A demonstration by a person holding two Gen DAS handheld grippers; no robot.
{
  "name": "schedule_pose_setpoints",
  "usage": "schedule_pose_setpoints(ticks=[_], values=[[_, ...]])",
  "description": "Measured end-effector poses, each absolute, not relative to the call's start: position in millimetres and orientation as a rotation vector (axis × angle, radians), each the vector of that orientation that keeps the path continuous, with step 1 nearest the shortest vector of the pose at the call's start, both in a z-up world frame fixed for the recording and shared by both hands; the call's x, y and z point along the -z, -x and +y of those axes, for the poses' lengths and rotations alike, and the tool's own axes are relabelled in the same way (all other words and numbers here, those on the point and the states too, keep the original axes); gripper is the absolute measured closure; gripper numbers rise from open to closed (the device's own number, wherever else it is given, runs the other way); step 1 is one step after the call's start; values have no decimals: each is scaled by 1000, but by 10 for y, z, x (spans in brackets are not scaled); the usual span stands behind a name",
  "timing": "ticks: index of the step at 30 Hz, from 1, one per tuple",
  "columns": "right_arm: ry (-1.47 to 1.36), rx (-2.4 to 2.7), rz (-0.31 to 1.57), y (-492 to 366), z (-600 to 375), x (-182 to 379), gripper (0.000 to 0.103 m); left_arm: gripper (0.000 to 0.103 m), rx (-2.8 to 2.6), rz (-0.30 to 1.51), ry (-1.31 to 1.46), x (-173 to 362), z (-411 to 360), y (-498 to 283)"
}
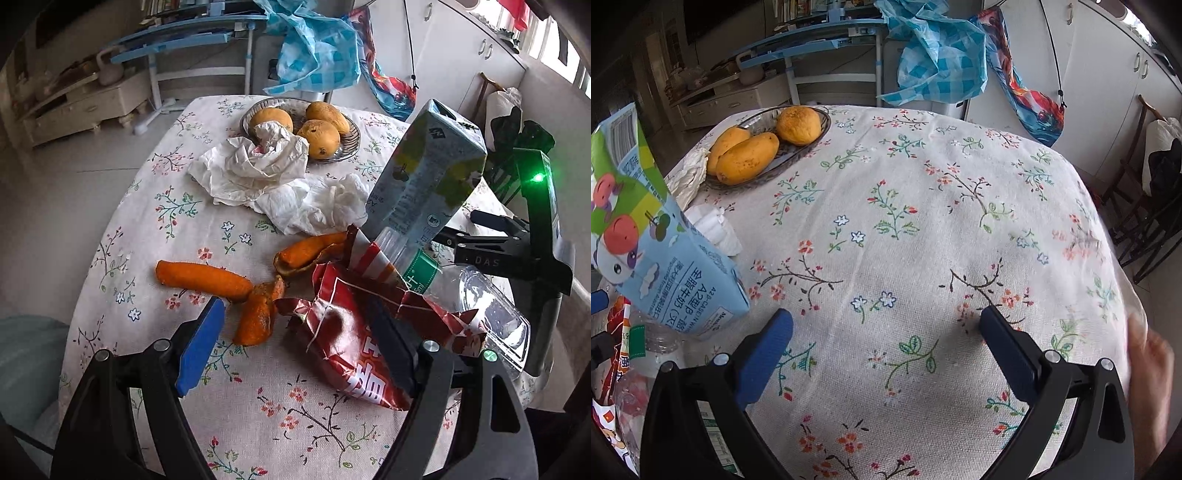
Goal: Collect trash
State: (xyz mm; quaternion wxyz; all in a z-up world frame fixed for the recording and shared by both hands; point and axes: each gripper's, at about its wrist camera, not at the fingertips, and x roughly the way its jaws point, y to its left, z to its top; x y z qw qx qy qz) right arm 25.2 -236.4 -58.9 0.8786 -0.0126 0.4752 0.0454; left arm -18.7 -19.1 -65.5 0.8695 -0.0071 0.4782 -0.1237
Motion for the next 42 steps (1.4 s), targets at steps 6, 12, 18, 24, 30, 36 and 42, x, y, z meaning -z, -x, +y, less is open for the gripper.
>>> schedule_pose_setpoints(ticks=[6,12,18,24,30,36,42], values=[[27,-95,990,-257,-2361,589,6,27,264,990,13,622,-193,229],[27,-95,990,-256,-2356,594,6,27,287,949,40,495,-207,347],[27,-95,989,-256,-2362,597,6,26,300,905,65,343,-189,512],[23,-87,989,-252,-2360,602,6,18,263,861,86,219,-100,611],[22,-82,988,-247,-2352,607,6,15,249,835,99,143,-45,671],[-1,-47,988,-245,-2335,611,6,11,244,805,46,74,-116,706],[-61,-1,1033,-75,-2434,442,6,9,224,782,10,7,-144,735]])
